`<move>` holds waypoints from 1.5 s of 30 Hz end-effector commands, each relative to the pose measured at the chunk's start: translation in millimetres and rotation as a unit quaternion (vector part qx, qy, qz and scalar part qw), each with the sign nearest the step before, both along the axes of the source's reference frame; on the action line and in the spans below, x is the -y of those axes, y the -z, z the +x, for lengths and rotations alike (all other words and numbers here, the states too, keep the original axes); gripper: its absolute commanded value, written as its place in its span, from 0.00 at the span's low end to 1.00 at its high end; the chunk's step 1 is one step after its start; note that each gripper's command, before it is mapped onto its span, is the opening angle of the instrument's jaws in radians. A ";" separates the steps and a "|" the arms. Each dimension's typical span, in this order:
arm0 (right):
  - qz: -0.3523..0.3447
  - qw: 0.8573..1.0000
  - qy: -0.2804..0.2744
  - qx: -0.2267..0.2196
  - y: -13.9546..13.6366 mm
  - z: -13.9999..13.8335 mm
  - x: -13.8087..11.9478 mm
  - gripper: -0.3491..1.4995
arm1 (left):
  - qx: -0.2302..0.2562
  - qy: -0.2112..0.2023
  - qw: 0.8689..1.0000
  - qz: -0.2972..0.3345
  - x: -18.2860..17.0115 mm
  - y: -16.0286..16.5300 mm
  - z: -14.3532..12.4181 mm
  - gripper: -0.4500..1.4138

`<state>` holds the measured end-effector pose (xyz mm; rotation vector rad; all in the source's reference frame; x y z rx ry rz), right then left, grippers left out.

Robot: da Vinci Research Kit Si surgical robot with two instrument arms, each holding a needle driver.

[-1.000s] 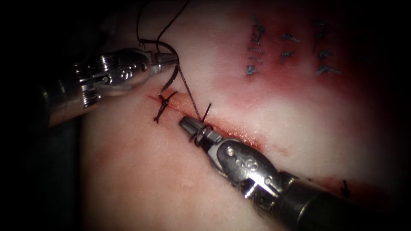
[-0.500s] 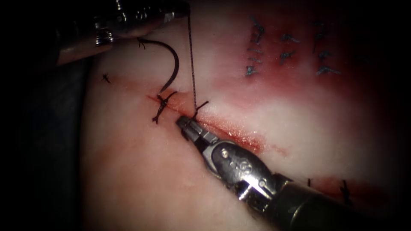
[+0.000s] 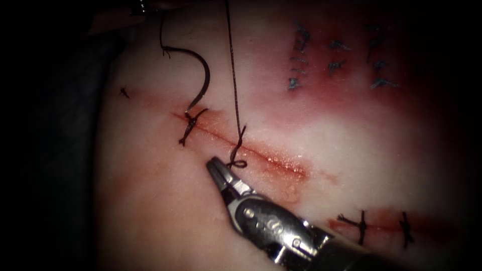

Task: Wound Closure
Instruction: Tie the knot by pulling the left tool up and the right tool down.

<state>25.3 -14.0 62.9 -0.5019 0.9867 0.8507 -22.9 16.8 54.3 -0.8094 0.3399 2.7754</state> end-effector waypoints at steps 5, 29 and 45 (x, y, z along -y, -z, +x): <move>0.000 1.000 0.002 -0.005 -0.2 0.9 -0.7 0.00 | -0.002 0.005 1.000 -0.003 -1.4 -0.5 -1.0 0.05; -0.006 0.999 0.036 0.006 0.0 4.0 3.0 0.00 | 0.025 0.018 0.999 -0.018 -5.1 -2.3 -6.2 0.05; -0.004 0.999 0.039 0.013 -1.3 1.3 3.3 0.00 | 0.053 0.025 0.998 -0.032 -7.6 -4.0 -8.6 0.05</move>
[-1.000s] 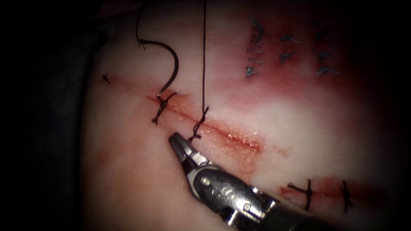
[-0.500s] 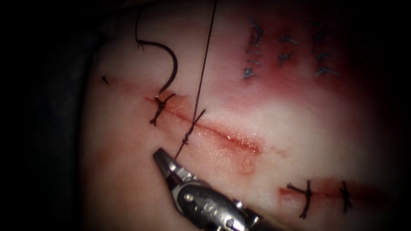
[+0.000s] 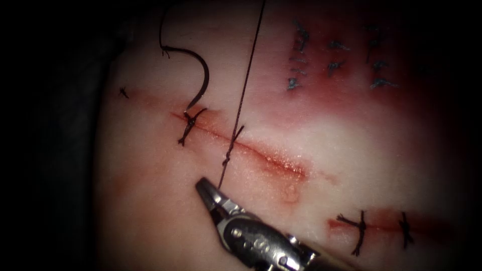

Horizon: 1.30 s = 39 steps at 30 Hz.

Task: Wound Closure
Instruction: Tie the knot by pulling the left tool up and the right tool down, then use the left grasper to wrap the suture once around the right gripper.

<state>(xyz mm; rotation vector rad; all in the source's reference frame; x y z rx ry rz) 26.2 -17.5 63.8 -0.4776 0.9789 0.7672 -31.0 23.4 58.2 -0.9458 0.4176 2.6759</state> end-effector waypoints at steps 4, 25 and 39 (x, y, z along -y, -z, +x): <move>0.000 1.000 -0.003 0.000 -0.4 0.8 -0.4 0.00 | 0.002 0.006 1.000 -0.006 -1.9 -0.9 -1.1 0.05; 0.017 1.000 0.020 0.012 -2.1 2.7 4.1 0.00 | -0.001 0.001 1.000 -0.031 -4.3 -5.0 -3.2 0.05; -0.004 0.999 -0.013 -0.034 1.3 0.9 -1.1 0.97 | 0.017 -0.024 1.000 -0.001 2.9 0.5 1.2 0.05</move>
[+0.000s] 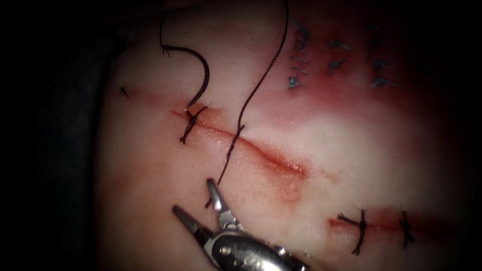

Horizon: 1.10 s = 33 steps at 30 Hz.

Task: Wound Closure
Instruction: Use the left grasper to wrap the suture once around the right gripper.

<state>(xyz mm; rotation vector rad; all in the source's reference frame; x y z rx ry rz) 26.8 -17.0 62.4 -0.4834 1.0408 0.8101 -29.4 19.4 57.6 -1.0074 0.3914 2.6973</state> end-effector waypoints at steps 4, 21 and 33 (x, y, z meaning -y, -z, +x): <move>0.013 0.999 0.026 -0.015 1.3 -0.1 -0.7 0.99 | 0.000 -0.006 1.000 0.005 1.3 2.9 1.8 0.05; 0.041 0.992 0.093 -0.077 -0.2 -2.3 -6.5 0.00 | -0.028 -0.018 0.999 -0.011 12.7 13.0 11.3 0.05; 0.011 0.994 0.054 -0.099 -1.9 -4.0 -11.9 0.00 | -0.022 -0.004 1.000 -0.010 20.8 14.0 12.5 0.05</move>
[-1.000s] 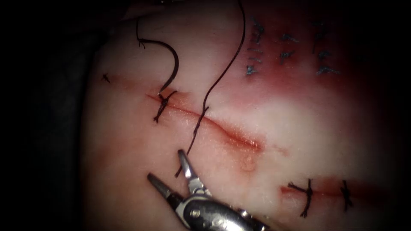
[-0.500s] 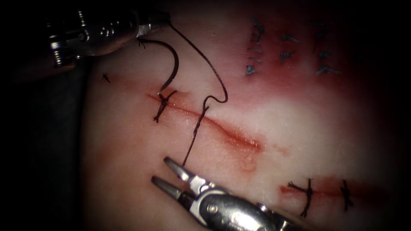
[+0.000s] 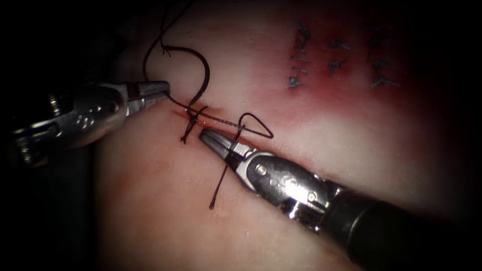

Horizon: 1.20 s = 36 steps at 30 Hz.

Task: Wound Closure
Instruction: Use the left grasper to wrap the suture once around the right gripper, then grab the suture tail with the right tool.

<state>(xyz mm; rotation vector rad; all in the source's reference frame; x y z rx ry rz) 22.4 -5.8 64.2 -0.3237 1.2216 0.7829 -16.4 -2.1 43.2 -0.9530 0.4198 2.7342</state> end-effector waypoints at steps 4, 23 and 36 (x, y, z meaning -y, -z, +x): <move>-0.005 1.000 0.002 -0.011 0.7 -0.2 -2.1 0.00 | 0.007 0.000 1.000 0.003 1.0 -0.7 -0.5 0.05; 0.039 0.915 0.329 -0.232 1.0 -1.9 -7.8 0.00 | 0.066 -0.031 0.996 0.047 3.0 -5.8 -4.1 0.05; 0.064 0.803 0.566 -0.175 0.5 1.9 -6.5 0.00 | 0.088 -0.071 0.991 0.070 2.7 -6.0 -5.7 0.05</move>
